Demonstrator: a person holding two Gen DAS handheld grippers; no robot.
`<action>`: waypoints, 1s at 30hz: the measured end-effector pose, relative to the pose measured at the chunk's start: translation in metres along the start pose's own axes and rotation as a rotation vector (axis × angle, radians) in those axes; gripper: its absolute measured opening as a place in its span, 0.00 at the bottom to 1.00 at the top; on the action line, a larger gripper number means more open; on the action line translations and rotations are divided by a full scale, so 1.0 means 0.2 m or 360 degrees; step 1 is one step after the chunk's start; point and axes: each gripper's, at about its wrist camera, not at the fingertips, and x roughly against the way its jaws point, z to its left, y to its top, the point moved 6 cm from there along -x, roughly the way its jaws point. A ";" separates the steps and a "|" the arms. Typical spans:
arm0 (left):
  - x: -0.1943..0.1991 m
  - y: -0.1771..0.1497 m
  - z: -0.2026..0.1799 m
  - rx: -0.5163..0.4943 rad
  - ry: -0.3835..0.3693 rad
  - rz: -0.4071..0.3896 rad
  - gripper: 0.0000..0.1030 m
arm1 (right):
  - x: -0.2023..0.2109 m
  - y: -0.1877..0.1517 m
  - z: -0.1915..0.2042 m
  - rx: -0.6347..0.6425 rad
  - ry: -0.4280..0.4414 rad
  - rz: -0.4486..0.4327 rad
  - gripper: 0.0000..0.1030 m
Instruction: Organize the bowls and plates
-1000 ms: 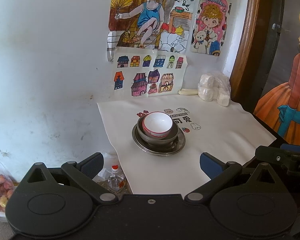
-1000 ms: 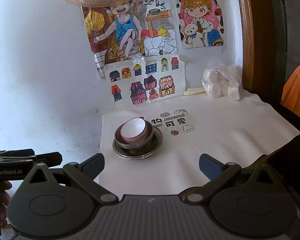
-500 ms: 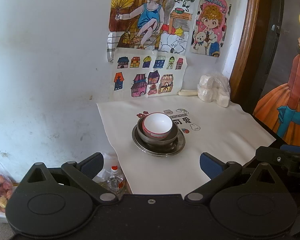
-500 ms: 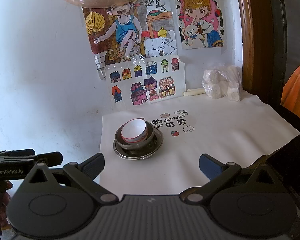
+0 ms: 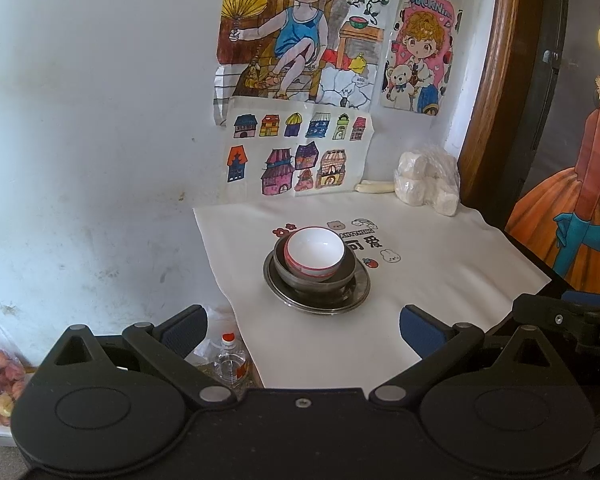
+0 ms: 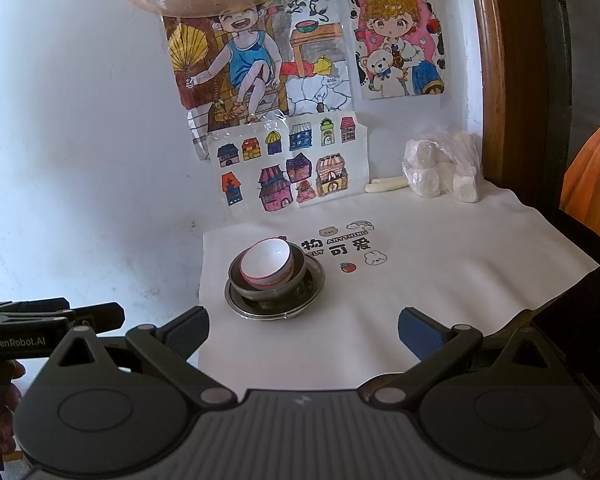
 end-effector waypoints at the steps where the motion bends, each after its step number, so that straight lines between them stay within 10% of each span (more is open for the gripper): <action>1: 0.00 0.00 0.00 0.0000 -0.0001 0.0000 0.99 | 0.00 0.00 0.00 -0.0001 -0.0002 0.0000 1.00; 30: 0.00 0.05 -0.04 -0.0014 -0.0084 -0.0103 0.98 | -0.08 0.01 -0.03 -0.0001 -0.0023 0.0018 1.00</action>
